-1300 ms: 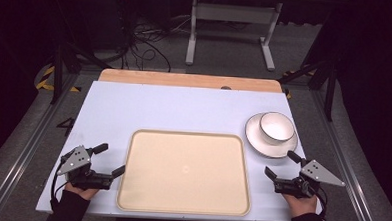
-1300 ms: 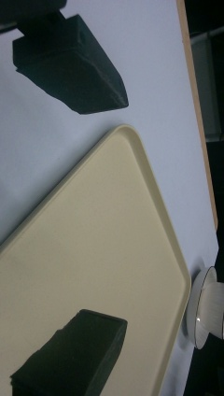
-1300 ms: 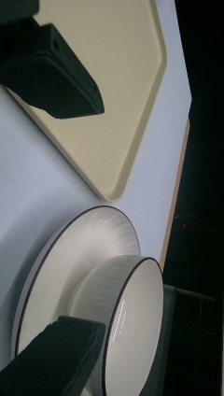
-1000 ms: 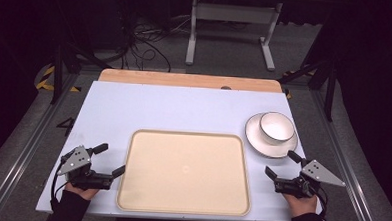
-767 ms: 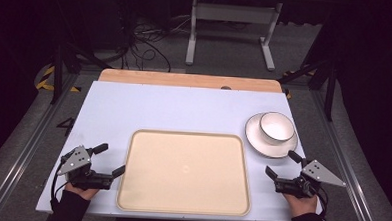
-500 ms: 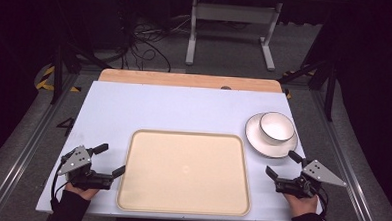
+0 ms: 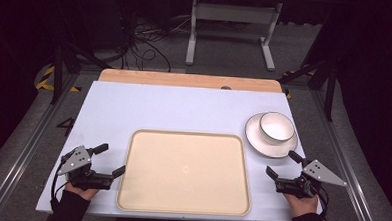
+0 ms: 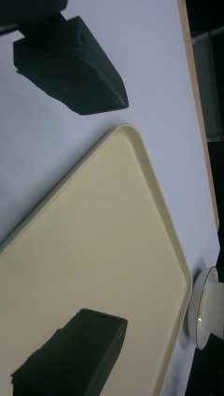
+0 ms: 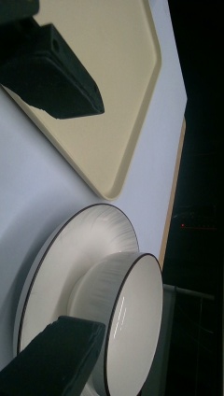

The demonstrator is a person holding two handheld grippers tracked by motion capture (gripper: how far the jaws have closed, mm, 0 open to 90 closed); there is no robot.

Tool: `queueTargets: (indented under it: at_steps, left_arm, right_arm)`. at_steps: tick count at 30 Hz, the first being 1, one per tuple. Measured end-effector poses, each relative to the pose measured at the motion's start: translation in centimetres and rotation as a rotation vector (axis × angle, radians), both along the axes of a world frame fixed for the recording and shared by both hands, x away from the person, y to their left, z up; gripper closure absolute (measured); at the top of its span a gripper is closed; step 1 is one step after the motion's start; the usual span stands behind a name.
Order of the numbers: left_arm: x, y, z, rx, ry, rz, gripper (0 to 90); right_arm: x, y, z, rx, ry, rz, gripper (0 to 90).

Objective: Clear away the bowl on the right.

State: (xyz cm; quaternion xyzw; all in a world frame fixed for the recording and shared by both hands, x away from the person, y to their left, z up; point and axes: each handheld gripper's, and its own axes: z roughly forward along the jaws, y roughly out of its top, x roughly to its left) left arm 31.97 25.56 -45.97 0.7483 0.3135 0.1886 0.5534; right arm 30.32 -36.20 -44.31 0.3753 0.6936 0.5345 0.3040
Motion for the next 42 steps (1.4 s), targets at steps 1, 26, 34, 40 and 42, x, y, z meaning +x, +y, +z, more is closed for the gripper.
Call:
queueTargets:
  at_steps: [1, 26, 34, 40, 42]
  left_arm:
    - [0.0, 0.0, 0.0, 0.0, 0.0, 0.0, 1.1]
    - [-0.1, 0.0, 0.0, -0.003, 0.004, 0.0, 1.1]
    - [-0.1, 0.0, 0.1, -0.014, 0.011, -0.003, 1.1]
    - [-0.2, 0.0, 0.1, -0.012, 0.01, -0.005, 1.2]
    - [-0.1, 0.0, 0.1, -0.01, 0.009, -0.005, 1.2]
  right_arm:
    - [0.0, 0.0, 0.0, 0.0, -0.002, -0.001, 0.0]
    - [2.0, -1.7, 5.4, 0.019, -0.023, -0.06, 0.0]
    - [2.9, -2.6, 6.7, 0.029, 0.01, -0.068, 1.5]
    - [4.5, -3.1, 7.5, 0.032, 0.062, -0.05, 2.5]
    - [5.4, -3.2, 8.3, 0.024, 0.1, -0.053, 3.0]
